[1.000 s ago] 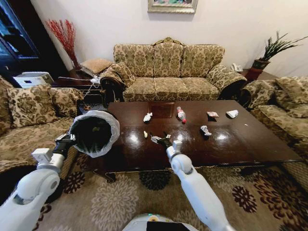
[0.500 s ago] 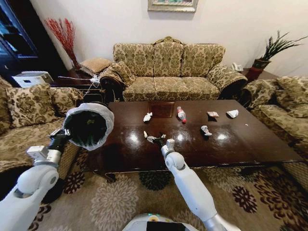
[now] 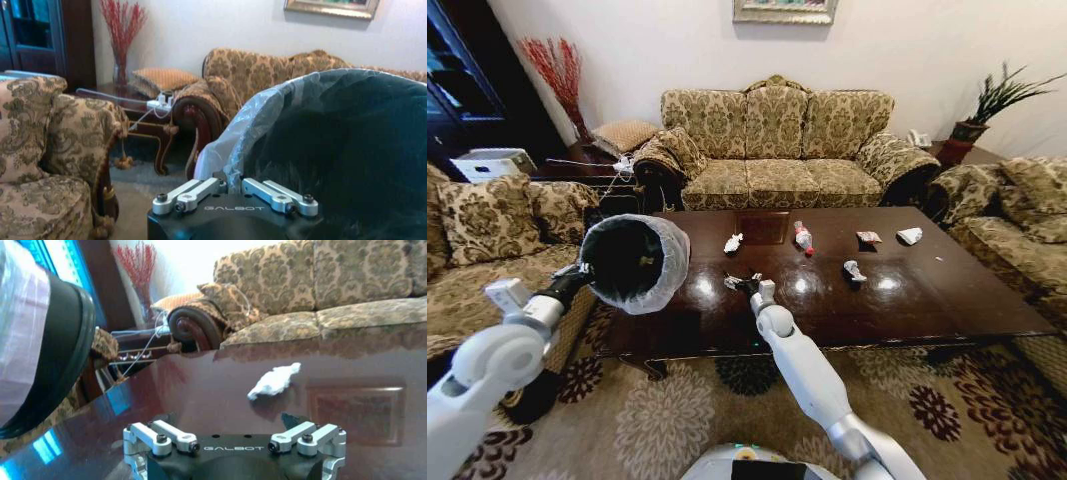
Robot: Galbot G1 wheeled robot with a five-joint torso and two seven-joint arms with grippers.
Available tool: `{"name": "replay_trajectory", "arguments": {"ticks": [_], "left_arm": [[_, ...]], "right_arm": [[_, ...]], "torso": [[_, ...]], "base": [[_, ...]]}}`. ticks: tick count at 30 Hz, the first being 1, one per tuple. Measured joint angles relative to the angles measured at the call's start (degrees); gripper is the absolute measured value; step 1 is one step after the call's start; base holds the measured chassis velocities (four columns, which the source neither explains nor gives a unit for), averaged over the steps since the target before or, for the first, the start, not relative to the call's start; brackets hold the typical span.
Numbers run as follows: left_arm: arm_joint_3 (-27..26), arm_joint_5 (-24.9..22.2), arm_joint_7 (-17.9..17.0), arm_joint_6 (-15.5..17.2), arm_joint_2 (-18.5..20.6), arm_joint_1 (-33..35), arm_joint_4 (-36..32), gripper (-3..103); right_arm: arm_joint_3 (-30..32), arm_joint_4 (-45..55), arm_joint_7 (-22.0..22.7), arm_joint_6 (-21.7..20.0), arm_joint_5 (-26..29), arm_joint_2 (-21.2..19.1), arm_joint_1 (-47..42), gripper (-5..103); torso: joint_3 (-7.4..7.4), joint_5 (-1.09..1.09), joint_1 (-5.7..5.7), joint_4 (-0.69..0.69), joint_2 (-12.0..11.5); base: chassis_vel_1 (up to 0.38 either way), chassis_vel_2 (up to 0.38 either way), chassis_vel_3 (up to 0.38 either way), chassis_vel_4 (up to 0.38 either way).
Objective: Move to the front of the table and place the trash on the table into the trash bin.
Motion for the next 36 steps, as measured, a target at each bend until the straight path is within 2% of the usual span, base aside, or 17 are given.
{"name": "replay_trajectory", "arguments": {"ticks": [5, 8, 9, 12, 15, 16, 18, 19, 21, 22, 24, 25, 28, 30, 33, 34, 36], "left_arm": [[0.2, -3.4, -1.3, 1.0, 3.6, 1.2, 1.0, 0], [0.8, -3.7, -1.6, 1.0, 5.3, 1.4, 2.0, 0], [1.1, -3.8, -1.7, 1.0, 6.0, 1.3, 2.3, 0], [1.6, -3.8, -1.7, 1.0, 6.5, 0.9, 2.5, 0], [2.3, -3.6, -1.7, 0.9, 6.5, 0.6, 2.7, 0], [2.3, -3.6, -1.7, 0.9, 6.5, 0.6, 2.7, 0], [2.5, -3.5, -1.7, 0.7, 6.2, 0.4, 2.8, 0], [2.5, -3.3, -1.6, 0.6, 5.9, 0.4, 2.9, 0], [2.5, -3.1, -1.5, 0.3, 5.5, 0.4, 2.9, 0], [2.5, -3.1, -1.5, 0.3, 5.5, 0.4, 2.9, 0], [2.5, -2.9, -1.5, 0.2, 5.1, 0.4, 2.9, 0], [2.5, -2.9, -1.5, 0.2, 5.1, 0.4, 2.9, 0], [2.6, -2.7, -1.5, 0.0, 4.9, 0.2, 2.9, 0], [2.6, -2.7, -1.5, -0.1, 4.9, 0.2, 2.9, 0], [2.8, -2.5, -1.7, -0.1, 4.9, 0.1, 2.9, 0], [2.8, -2.5, -1.7, -0.1, 4.9, 0.1, 2.9, 0], [3.0, -2.4, -2.0, -0.1, 5.0, 0.2, 2.7, 0]], "right_arm": [[0.0, -7.7, -0.3, 2.2, -1.8, 3.1, 2.7, 100], [0.4, -11.9, -0.3, 3.2, -3.0, 3.3, 3.8, 100], [0.6, -13.3, -0.2, 3.4, -3.2, 3.3, 4.2, 103], [1.0, -16.3, 0.0, 4.1, -3.4, 3.3, 5.0, 96], [1.3, -18.9, -0.6, 5.9, -3.7, 3.3, 6.1, 84], [1.3, -18.9, -0.6, 5.9, -3.7, 3.3, 6.1, 84], [1.4, -19.4, -1.2, 6.3, -3.7, 3.2, 6.5, 74], [1.4, -19.6, -1.8, 6.4, -3.8, 3.2, 6.7, 74], [1.5, -20.0, -2.3, 6.7, -4.0, 3.2, 6.9, 63], [1.5, -20.0, -2.3, 6.7, -4.0, 3.2, 6.9, 63], [1.6, -20.1, -2.7, 6.8, -4.2, 3.2, 6.9, 51], [1.6, -20.1, -2.7, 6.8, -4.2, 3.2, 6.9, 51], [1.6, -19.6, -3.0, 6.9, -4.6, 3.2, 6.3, 35], [1.5, -19.2, -3.0, 6.9, -4.6, 3.2, 6.1, 35], [1.5, -18.2, -3.1, 6.7, -4.6, 3.2, 5.6, 20], [1.5, -18.2, -3.1, 6.7, -4.6, 3.2, 5.6, 20], [1.5, -17.2, -3.0, 6.6, -4.4, 3.2, 5.1, 9]], "torso": [[0.0, 0.02, 0.0, 0.01, 0.0], [0.0, 0.0, 0.0, 0.0, 0.0], [0.0, 0.0, 0.0, 0.0, 0.0], [0.0, 0.0, 0.01, -0.01, 0.0], [-0.01, 0.0, -0.01, -0.01, 0.0], [-0.01, 0.0, -0.01, -0.01, 0.0], [-0.01, 0.0, -0.01, -0.01, 0.0], [-0.01, 0.0, -0.01, -0.01, 0.0], [-0.01, 0.0, 0.0, 0.0, 0.0], [-0.01, 0.0, 0.0, 0.0, 0.0], [-0.01, 0.0, 0.0, -0.01, 0.0], [-0.01, 0.0, 0.0, -0.01, 0.0], [-0.01, 0.0, -0.01, 0.0, 0.0], [-0.01, 0.0, 0.0, 0.0, 0.0], [0.0, 0.01, 0.0, 0.0, 0.0], [0.0, 0.01, 0.0, 0.0, 0.0], [0.0, 0.0, 0.0, 0.0, 0.0]], "base": [[0.0, 0.0, 0.0, 0.0], [0.0, 0.0, 0.0, 0.0], [0.0, 0.0, 0.0, 0.0], [0.0, 0.0, 0.0, 0.0], [0.0, 0.0, 0.0, 0.0], [0.0, 0.0, 0.0, 0.0], [0.0, 0.0, 0.0, 0.0], [0.0, 0.0, 0.0, 0.0], [0.0, 0.0, 0.0, 0.0], [0.0, 0.0, 0.0, 0.0], [0.0, 0.0, 0.0, 0.0], [0.0, 0.0, 0.0, 0.0], [0.0, 0.0, 0.0, 0.0], [0.0, 0.0, 0.0, 0.0], [0.0, 0.0, 0.0, 0.0], [0.0, 0.0, 0.0, 0.0], [0.0, 0.0, 0.0, 0.0]]}}
